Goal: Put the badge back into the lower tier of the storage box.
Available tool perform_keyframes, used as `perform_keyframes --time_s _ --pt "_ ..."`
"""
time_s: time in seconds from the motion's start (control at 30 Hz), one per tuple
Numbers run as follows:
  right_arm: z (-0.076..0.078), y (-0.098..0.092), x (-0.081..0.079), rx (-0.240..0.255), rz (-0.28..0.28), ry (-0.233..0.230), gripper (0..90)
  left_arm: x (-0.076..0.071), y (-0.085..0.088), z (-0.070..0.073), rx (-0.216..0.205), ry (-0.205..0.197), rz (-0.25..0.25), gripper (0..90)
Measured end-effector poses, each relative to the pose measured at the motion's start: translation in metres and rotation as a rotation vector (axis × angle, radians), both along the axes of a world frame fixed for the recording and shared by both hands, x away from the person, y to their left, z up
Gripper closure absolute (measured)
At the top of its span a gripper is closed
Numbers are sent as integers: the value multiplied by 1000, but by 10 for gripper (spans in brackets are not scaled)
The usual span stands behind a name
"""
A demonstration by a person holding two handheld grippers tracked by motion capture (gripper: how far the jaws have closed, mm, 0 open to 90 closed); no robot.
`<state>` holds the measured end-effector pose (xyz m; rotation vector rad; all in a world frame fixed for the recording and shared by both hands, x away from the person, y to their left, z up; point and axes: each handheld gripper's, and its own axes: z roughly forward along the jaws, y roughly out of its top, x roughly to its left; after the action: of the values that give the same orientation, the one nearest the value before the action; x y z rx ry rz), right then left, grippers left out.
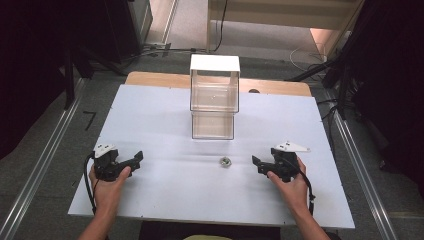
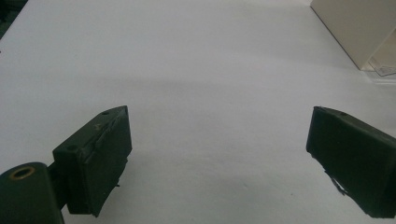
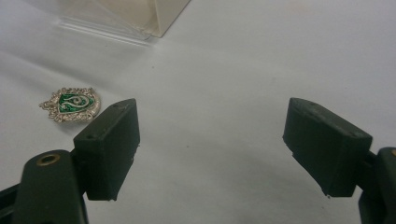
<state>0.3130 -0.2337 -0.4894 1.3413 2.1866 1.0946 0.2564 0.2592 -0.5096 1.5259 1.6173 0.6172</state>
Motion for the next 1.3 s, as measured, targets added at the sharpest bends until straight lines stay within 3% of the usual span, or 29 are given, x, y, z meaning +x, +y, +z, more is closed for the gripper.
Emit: perform_keyframes --time_s 0.77,1.3 --pt "-2 35 0 0 90 1 193 0 0 0 2 0 -1 69" --pt "-5 50 -1 -10 123 1 200 0 0 0 2 0 1 69"
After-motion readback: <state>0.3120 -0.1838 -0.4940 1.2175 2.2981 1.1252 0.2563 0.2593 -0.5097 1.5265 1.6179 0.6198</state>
